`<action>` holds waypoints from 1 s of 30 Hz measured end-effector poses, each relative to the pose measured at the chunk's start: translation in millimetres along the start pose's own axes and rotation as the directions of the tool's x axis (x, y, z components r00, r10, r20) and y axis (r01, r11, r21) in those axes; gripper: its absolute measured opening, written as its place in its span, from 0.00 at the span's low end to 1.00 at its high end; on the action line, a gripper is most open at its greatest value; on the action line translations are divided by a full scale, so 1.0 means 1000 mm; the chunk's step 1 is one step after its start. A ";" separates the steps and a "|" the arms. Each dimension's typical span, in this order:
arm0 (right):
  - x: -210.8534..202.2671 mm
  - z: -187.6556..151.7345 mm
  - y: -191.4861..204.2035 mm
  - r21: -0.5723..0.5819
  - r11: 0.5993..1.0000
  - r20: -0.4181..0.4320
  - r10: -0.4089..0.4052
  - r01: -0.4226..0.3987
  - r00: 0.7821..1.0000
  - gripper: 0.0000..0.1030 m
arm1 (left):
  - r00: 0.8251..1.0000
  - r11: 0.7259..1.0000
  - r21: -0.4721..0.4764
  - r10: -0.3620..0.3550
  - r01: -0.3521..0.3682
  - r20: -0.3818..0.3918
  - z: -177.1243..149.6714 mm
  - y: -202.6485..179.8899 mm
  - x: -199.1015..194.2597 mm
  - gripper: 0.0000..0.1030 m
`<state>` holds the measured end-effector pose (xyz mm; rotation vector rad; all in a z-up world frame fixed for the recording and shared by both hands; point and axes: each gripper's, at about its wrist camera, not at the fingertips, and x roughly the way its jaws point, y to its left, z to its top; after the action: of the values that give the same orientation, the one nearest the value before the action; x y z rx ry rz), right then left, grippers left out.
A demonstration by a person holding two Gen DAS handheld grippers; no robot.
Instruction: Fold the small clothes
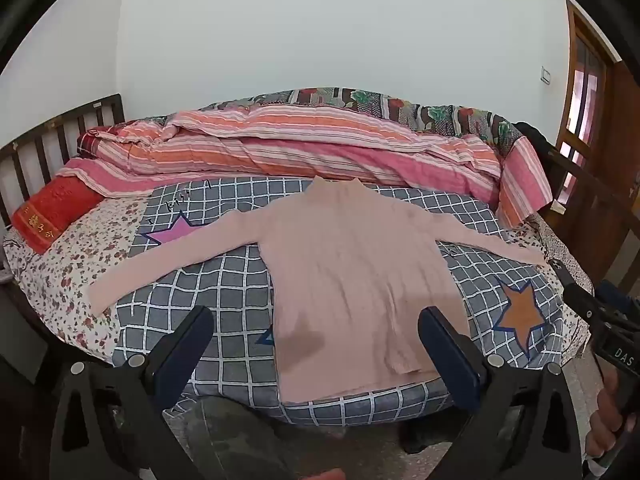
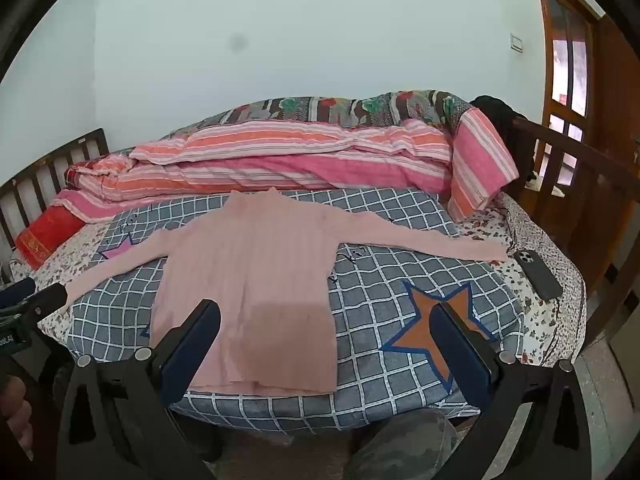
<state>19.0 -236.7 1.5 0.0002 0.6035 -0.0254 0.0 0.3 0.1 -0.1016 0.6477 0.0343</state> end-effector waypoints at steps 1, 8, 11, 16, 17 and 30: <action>-0.001 -0.001 -0.002 0.000 1.000 0.002 0.000 0.000 1.000 1.00 | 1.000 1.000 0.016 0.010 -0.010 0.000 0.000 -0.001 0.000 1.00; -0.008 0.004 0.011 -0.022 1.000 0.003 0.002 -0.002 1.000 1.00 | 1.000 0.999 0.026 -0.018 0.018 0.024 -0.002 -0.001 -0.007 1.00; -0.010 0.003 0.016 -0.021 1.000 0.015 0.015 -0.014 1.000 1.00 | 0.999 0.999 0.033 -0.023 0.022 0.028 -0.001 -0.001 -0.011 1.00; -0.009 -0.004 0.012 -0.017 0.999 0.018 0.034 -0.034 0.999 1.00 | 0.999 1.000 0.024 -0.014 0.013 0.035 0.000 0.000 -0.014 1.00; -0.009 -0.004 0.013 -0.020 0.999 0.018 0.034 -0.034 0.999 1.00 | 0.999 1.000 0.023 -0.016 0.015 0.035 0.001 0.000 -0.015 1.00; -0.009 -0.004 0.017 -0.028 0.999 0.018 0.047 -0.047 0.999 1.00 | 1.000 1.000 0.003 -0.002 0.002 0.020 -0.002 0.005 -0.011 1.00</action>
<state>9.7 -219.3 2.7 -0.0130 0.5846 0.0286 -10.1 5.2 4.6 -0.0990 0.6275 0.0324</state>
